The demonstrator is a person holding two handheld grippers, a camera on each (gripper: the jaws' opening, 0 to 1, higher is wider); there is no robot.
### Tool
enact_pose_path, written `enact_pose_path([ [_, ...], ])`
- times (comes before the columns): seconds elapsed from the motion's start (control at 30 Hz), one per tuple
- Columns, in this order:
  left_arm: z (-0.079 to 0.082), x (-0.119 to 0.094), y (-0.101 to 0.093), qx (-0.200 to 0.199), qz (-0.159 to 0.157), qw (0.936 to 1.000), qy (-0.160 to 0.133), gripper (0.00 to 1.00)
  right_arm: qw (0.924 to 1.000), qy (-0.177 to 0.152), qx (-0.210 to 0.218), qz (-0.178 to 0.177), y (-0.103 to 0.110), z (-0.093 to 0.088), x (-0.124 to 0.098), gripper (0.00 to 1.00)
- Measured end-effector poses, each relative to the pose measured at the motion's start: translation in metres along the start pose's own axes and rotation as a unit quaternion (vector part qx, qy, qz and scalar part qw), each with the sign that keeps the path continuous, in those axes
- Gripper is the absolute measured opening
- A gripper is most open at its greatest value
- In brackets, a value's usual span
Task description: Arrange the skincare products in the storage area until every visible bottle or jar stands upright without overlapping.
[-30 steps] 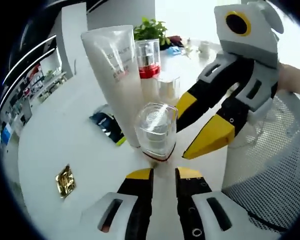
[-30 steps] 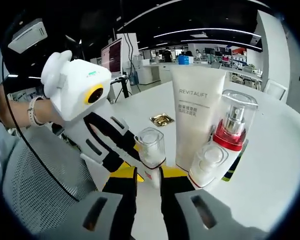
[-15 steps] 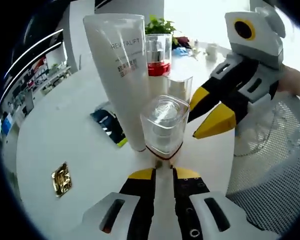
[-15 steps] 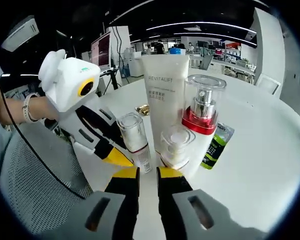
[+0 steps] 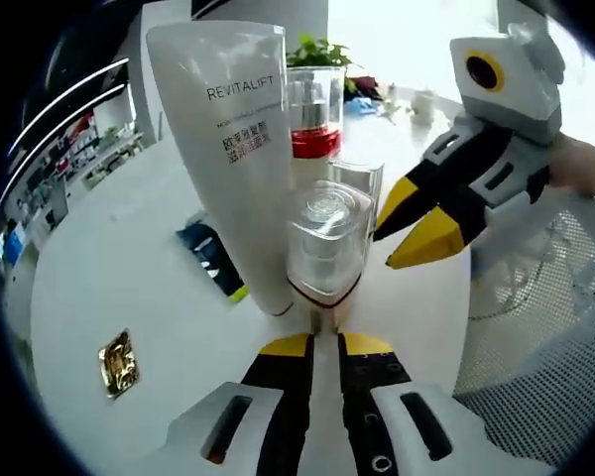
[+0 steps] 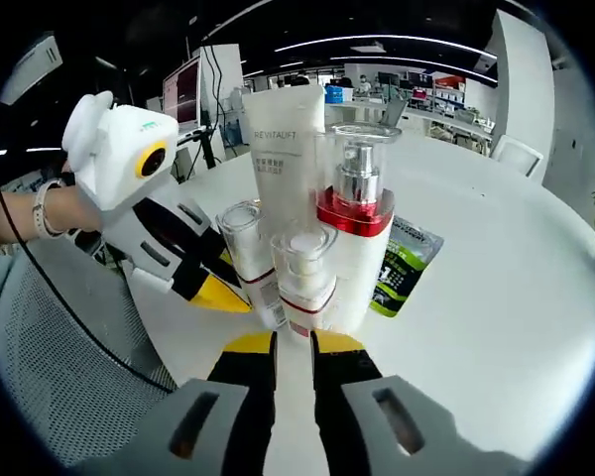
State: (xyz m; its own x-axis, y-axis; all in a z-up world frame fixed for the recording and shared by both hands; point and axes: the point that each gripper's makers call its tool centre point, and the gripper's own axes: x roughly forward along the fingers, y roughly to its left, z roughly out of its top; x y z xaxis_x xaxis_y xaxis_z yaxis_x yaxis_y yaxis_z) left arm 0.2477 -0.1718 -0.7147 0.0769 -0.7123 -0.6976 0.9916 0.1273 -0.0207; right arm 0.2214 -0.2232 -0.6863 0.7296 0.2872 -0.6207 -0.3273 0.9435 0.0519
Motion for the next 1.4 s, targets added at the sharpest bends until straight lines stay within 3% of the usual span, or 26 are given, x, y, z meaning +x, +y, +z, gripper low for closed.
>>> enact_pose_path([
  [1.1, 0.008, 0.008, -0.003, 0.008, 0.004, 0.9999, -0.008, 0.05, 0.9999, 0.005, -0.003, -0.008, -0.006, 0.001, 0.007, 0.13],
  [1.4, 0.012, 0.003, -0.003, 0.012, 0.008, 0.9998, -0.014, 0.07, 0.9999, -0.004, -0.003, -0.013, -0.004, 0.006, 0.000, 0.18],
])
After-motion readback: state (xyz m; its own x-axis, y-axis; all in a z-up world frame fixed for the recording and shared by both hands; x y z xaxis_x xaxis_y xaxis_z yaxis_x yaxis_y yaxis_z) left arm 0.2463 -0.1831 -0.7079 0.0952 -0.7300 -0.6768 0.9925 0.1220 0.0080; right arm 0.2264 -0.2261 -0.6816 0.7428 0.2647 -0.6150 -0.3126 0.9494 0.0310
